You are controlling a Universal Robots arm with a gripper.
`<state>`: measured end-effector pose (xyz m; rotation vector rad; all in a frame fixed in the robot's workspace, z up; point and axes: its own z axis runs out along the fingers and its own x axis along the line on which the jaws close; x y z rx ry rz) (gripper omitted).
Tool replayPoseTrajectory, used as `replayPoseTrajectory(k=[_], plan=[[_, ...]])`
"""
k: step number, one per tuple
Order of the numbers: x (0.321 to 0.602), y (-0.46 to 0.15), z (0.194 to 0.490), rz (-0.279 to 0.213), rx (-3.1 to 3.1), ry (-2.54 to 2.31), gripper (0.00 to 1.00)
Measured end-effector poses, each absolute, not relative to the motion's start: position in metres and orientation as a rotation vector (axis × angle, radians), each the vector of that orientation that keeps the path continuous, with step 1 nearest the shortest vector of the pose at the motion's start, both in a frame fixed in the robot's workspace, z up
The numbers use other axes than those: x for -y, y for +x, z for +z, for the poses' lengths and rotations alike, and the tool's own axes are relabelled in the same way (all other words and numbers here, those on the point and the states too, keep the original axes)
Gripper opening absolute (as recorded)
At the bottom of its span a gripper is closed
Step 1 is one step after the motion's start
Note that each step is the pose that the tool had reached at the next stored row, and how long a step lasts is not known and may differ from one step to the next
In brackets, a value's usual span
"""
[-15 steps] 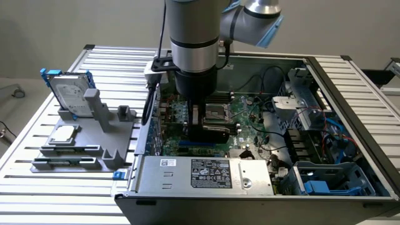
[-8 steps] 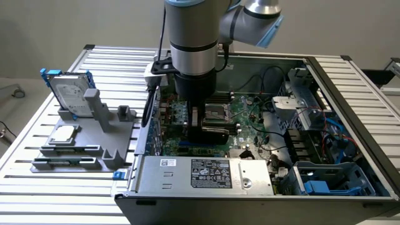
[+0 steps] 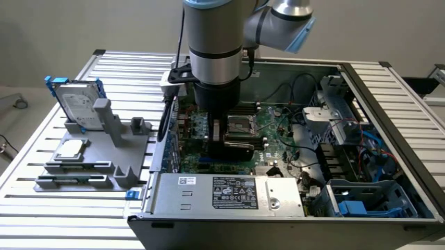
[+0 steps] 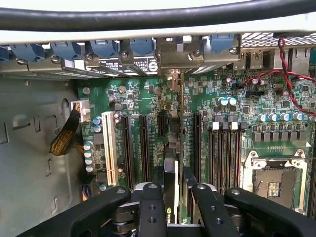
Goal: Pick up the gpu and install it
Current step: 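Insert the gpu into the slot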
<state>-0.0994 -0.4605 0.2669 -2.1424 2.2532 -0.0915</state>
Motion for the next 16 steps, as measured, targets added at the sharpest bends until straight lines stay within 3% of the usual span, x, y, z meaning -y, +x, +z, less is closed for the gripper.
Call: replayPoseTrajectory(k=[16], plan=[[0.4596, -0.0995, 0.2644, -0.082, -2.221, -2.169, 0.26]])
